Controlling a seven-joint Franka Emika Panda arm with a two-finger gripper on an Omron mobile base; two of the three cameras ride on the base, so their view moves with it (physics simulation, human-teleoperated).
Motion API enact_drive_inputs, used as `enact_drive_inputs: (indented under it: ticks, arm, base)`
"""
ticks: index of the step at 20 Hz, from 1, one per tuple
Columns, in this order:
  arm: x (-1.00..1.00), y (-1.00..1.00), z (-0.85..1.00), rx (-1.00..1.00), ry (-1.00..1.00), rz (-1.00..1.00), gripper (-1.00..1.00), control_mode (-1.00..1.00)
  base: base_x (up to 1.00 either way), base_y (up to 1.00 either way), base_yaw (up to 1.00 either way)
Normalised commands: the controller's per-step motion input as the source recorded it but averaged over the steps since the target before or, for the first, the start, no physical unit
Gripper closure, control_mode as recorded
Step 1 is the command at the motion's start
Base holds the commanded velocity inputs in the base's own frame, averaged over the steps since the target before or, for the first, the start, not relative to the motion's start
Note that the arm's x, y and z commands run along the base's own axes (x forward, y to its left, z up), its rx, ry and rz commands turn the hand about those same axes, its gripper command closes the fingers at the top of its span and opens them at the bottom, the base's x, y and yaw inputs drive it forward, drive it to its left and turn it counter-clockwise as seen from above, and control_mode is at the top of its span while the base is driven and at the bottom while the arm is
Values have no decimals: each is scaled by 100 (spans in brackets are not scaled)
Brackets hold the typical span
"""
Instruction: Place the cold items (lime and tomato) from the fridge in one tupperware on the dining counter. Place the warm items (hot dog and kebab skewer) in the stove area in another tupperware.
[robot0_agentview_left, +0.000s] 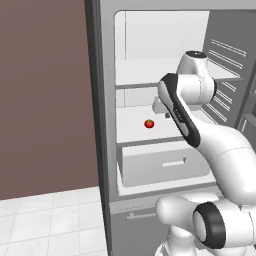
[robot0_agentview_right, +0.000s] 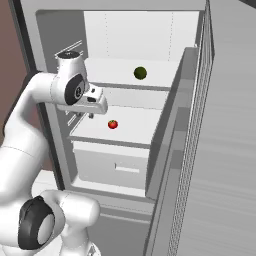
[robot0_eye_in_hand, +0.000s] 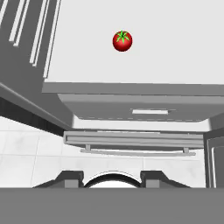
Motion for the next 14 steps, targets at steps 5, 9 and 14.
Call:
enact_drive_inputs:
  ticks: [5,9,14]
  arm:
    - [-1,0,-28,0,-6,0,-100,-100]
    - [-6,0,-62,0,-23,0,-100,-100]
    - [0,-2,-40,-2,-24,0,-100,-100]
  base:
    - [0,0,0]
    - [0,0,0]
    - [0,0,0]
